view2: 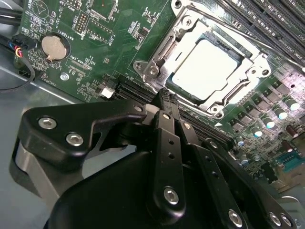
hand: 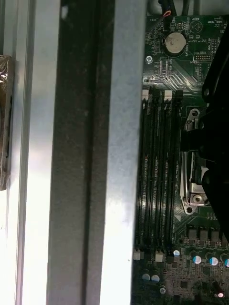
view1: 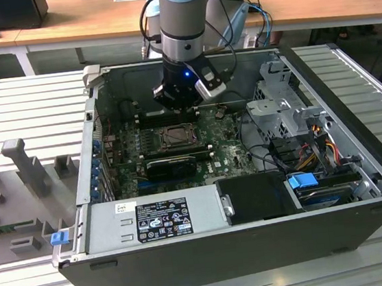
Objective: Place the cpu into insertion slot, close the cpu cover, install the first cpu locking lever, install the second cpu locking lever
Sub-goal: 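Install the second cpu locking lever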
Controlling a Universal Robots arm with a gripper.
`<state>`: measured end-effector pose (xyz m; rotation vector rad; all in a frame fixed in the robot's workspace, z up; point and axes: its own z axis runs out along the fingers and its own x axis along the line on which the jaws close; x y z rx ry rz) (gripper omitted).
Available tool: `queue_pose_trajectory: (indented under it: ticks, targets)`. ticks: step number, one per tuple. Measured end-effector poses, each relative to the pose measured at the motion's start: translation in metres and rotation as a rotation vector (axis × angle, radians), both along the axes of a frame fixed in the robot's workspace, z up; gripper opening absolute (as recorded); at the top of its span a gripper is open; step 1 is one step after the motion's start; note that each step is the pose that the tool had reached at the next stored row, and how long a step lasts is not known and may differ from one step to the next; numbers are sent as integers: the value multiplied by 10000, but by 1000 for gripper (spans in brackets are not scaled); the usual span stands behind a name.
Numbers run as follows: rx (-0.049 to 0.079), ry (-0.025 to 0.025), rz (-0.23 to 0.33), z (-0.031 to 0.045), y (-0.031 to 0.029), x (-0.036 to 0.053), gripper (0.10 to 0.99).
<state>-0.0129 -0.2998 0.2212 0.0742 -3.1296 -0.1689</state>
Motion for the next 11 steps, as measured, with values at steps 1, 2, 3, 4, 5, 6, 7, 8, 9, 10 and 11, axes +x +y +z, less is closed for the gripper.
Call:
queue_pose_trajectory:
  ticks: [1,2,3,4,5,6,7,8,9,10,11]
  targets:
    - [0,0,0,-1,-3,0,106]
    - [-1,1,0,-1,-10,0,106]
    - [-1,0,0,-1,-16,0,106]
    - [0,0,0,-2,-23,0,106]
    - [0,0,0,-1,-29,0,106]
    - [0,0,0,-2,-33,0,106]
    - [0,0,-2,-1,-35,0,106]
    - [0,0,-1,14,-36,0,106]
    - [-1,0,0,37,-36,0,106]
    - [0,0,0,54,-36,0,106]
    - [-1,2,1,82,-36,0,106]
